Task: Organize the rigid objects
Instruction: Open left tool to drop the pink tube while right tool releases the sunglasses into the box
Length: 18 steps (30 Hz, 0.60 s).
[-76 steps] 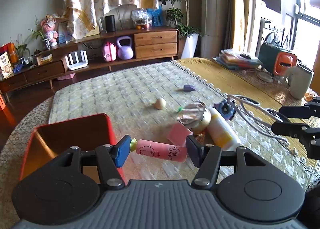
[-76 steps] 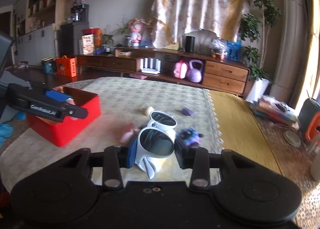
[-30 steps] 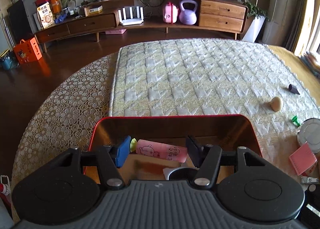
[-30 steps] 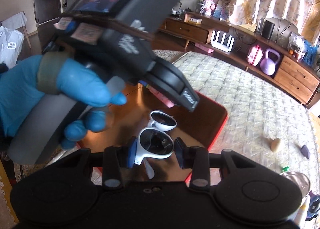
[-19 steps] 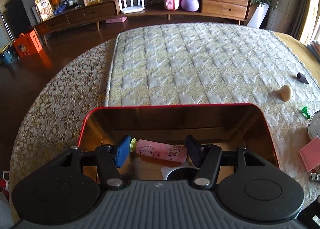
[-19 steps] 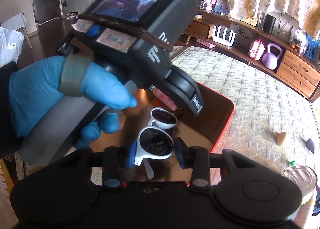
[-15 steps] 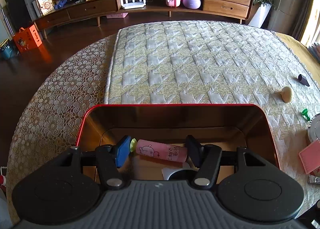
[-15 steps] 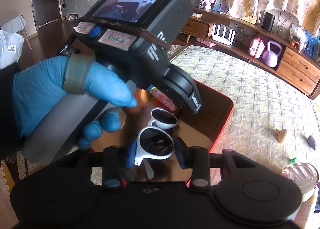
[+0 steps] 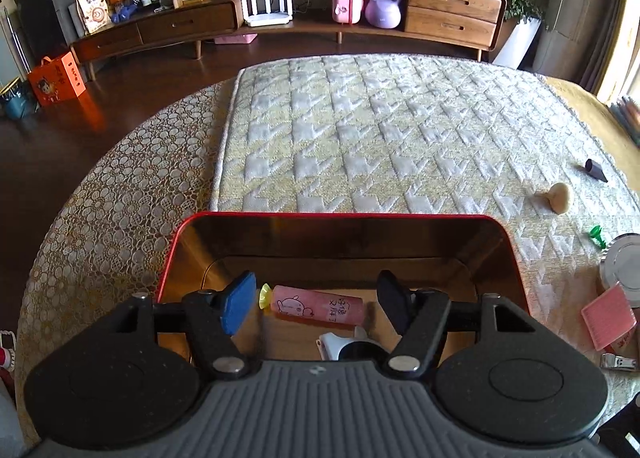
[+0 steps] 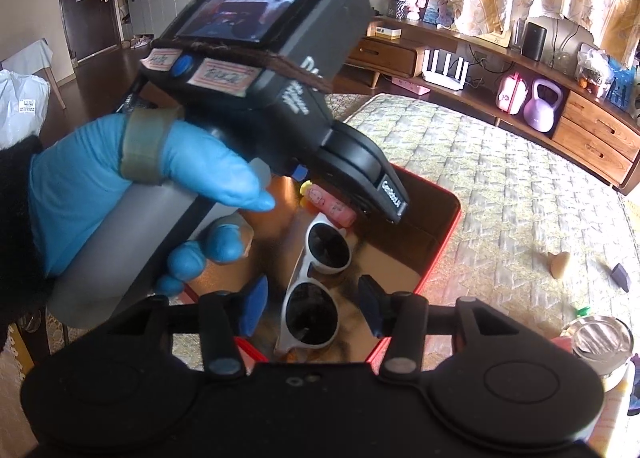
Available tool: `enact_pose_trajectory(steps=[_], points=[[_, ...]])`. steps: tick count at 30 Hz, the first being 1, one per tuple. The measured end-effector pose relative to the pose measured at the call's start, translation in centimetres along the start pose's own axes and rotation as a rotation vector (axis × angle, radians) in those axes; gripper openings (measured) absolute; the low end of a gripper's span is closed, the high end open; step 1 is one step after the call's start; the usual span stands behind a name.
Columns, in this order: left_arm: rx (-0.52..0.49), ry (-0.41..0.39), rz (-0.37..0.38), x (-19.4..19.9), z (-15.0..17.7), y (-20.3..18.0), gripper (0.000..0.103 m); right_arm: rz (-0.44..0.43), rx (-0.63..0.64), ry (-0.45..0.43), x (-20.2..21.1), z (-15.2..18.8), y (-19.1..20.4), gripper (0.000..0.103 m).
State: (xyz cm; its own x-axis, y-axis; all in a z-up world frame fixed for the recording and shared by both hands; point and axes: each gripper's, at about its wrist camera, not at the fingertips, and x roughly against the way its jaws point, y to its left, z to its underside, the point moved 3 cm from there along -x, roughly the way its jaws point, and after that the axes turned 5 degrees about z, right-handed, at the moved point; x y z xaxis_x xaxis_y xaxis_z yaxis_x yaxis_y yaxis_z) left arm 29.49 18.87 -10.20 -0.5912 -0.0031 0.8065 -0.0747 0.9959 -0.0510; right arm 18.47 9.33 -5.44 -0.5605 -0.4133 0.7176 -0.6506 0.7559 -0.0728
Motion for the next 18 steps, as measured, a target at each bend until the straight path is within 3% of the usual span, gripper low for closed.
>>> enact_pose_trajectory(steps=[7, 18], points=[[-0.015, -0.057, -0.007, 2.8, 0.2, -0.5, 0.067, 0.008, -0.024, -0.021, 1.4, 0.4, -0.4, 0.052], [-0.052, -0.147, 0.013, 8.0, 1.3, -2.2, 0.067, 0.016, -0.065, -0.075, 5.2, 1.0, -1.5, 0.063]])
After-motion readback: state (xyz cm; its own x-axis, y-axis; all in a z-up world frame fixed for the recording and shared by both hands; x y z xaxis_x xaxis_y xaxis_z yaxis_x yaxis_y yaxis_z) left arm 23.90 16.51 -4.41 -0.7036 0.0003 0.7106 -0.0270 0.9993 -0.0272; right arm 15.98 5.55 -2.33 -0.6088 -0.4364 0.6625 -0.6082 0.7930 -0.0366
